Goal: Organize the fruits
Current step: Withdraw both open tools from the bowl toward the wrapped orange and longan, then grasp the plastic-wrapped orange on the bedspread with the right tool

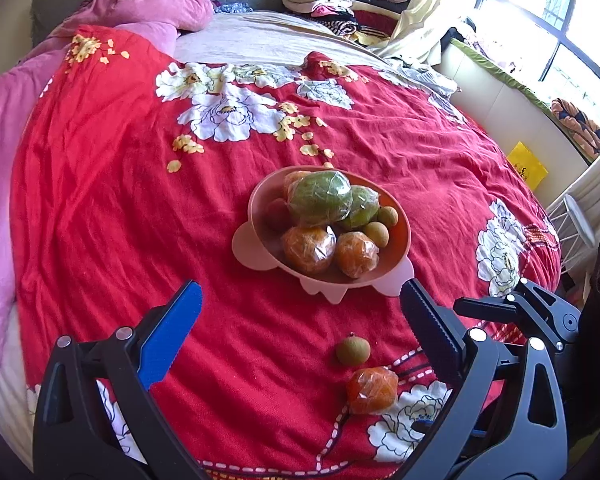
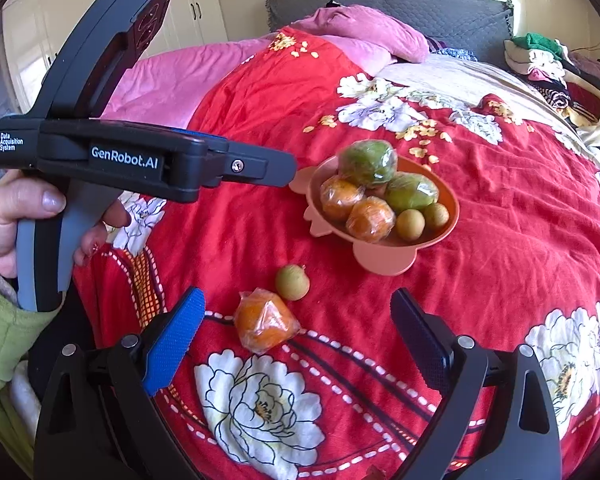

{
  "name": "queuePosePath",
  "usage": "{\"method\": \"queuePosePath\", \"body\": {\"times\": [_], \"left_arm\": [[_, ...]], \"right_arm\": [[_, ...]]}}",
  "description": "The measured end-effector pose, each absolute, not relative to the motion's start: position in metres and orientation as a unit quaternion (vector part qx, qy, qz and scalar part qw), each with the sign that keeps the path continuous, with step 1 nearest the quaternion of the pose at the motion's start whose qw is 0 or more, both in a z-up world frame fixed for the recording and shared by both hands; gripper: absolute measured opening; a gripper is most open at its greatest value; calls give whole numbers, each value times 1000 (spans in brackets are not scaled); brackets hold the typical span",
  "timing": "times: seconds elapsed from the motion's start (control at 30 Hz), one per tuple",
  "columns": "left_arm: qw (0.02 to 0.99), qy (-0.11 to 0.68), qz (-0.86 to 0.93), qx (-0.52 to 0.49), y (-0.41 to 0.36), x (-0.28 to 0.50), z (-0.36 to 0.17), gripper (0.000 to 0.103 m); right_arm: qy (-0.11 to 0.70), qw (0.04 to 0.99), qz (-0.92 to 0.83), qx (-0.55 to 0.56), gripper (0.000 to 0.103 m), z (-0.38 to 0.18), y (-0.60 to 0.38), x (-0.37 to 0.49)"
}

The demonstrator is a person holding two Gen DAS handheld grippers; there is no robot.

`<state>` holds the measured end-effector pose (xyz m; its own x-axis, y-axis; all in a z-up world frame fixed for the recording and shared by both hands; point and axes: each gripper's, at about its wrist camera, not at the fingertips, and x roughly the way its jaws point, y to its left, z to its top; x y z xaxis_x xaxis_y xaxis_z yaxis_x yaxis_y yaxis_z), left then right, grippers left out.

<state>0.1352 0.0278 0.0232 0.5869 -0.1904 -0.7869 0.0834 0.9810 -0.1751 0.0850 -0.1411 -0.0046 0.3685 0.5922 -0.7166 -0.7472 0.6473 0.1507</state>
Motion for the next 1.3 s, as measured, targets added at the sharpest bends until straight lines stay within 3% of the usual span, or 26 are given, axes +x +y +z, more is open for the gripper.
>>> {"method": "queuePosePath", "body": {"times": [0.3, 0.37, 0.57, 0.67, 0.9, 1.3], "left_arm": [[872, 474, -98, -69, 29, 127, 7, 93], [870, 478, -100, -68, 29, 125, 4, 89], [859, 494, -112, -71, 33, 121, -5, 71], [855, 500, -117, -71, 33, 120, -8, 66], [846, 511, -133, -68, 25, 121, -17, 61], [825, 534, -171, -65, -3, 129, -35, 46]], "right_arm": [[412, 804, 416, -103, 90, -26, -131, 79], [416, 801, 419, -103, 79, -31, -127, 78], [419, 793, 427, -112, 64, -42, -116, 76], [421, 792, 427, -113, 51, -46, -113, 79], [423, 792, 428, -99, 38, -50, -118, 82], [427, 791, 423, -112, 38, -40, -142, 71]]}}
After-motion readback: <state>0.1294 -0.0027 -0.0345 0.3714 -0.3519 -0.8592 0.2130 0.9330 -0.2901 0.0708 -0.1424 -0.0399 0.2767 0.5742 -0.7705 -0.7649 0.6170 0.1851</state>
